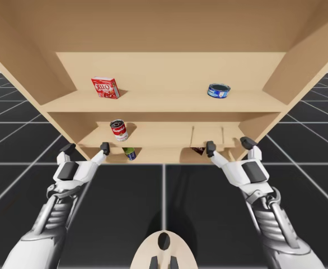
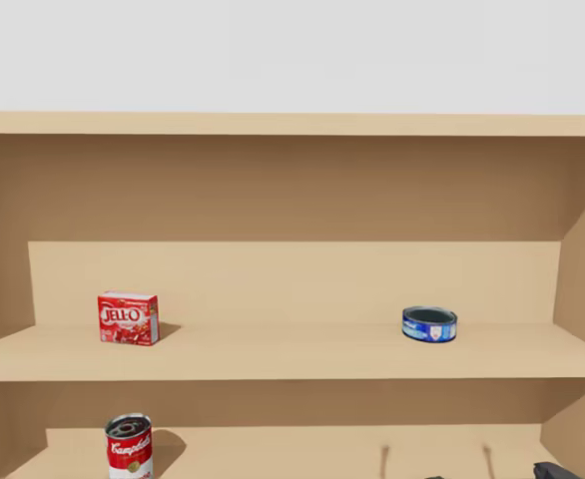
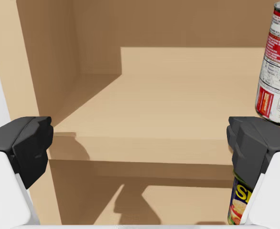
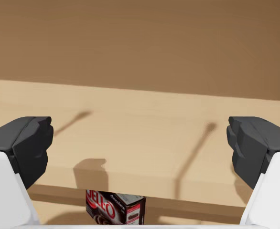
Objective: Retrieve the spam can from the shelves.
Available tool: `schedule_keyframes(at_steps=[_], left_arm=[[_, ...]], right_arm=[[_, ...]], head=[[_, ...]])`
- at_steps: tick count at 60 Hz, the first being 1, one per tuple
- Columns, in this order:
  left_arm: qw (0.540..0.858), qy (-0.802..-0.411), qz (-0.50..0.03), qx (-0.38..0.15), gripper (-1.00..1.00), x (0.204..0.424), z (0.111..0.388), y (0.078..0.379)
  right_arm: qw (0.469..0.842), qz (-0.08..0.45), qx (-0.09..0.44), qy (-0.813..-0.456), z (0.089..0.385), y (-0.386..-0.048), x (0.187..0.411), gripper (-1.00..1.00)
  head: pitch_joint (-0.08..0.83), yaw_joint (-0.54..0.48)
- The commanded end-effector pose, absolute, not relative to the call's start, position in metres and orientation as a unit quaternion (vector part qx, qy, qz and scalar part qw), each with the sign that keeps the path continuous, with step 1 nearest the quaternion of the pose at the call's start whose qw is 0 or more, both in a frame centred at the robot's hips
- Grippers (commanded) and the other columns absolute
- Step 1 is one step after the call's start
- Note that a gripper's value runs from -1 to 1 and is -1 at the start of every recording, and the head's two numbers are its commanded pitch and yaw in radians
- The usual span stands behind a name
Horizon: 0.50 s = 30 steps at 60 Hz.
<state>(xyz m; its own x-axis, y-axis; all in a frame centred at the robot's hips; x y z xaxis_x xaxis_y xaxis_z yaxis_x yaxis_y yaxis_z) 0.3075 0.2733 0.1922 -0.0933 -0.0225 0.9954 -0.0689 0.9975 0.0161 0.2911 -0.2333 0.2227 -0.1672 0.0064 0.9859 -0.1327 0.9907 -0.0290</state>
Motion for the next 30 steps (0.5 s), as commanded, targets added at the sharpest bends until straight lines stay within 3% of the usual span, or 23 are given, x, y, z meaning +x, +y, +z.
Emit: schedule_keyframes(at_steps=[1, 10, 30], left_arm=[[0.673, -0.739, 0.016, 0.029, -1.0, 0.3073, 0.1913, 0.2722], [0.672, -0.74, 0.016, 0.028, -1.0, 0.3069, 0.1914, 0.2723], [0.659, -0.752, 0.007, 0.02, -1.0, 0.3041, 0.1926, 0.2713]], right_arm=[[0.641, 0.022, 0.045, -0.765, 0.2215, -0.2305, 0.2891, -1.0], [0.641, 0.041, 0.049, -0.765, 0.2241, -0.2308, 0.2887, -1.0], [0.635, 0.031, 0.037, -0.771, 0.2266, -0.2319, 0.2874, -1.0]], head=[[-0.002, -0.02], [0.036, -0.03], [0.317, 0.01]])
